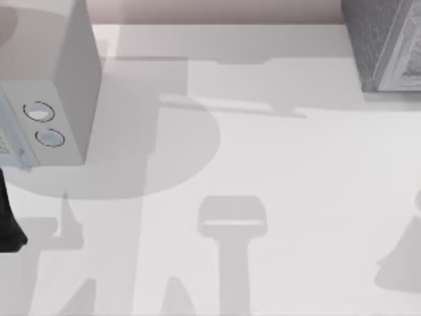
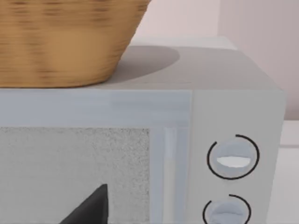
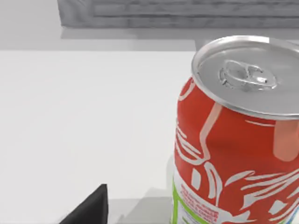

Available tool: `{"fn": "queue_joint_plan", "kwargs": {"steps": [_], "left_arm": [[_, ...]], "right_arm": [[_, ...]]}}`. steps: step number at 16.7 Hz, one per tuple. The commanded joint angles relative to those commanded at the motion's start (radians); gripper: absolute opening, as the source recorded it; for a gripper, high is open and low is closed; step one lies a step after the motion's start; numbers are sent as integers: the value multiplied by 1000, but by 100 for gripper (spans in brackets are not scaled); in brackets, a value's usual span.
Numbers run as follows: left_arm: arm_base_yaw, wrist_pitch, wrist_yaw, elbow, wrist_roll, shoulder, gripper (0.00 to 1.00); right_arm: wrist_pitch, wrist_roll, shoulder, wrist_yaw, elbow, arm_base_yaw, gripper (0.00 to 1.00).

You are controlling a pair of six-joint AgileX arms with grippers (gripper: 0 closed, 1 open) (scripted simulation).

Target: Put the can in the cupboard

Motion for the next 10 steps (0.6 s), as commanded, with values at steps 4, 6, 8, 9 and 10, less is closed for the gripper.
{"fn": "queue_joint_plan", "kwargs": {"steps": [4,6,8,9,10], "left_arm": [[0,0,0,0,0,0,100],[0,0,0,0,0,0,100],[0,0,0,0,0,0,100],[0,0,0,0,0,0,100],[0,0,0,0,0,0,100]], "right_arm": [[27,-2,33,-5,0,-7,100],[27,-2,33,-5,0,-7,100],[25,-1,31,-4,-3,-3,100],[24,-1,34,-2,1,-2,100],[20,1,44,4,15,4,100]]}}
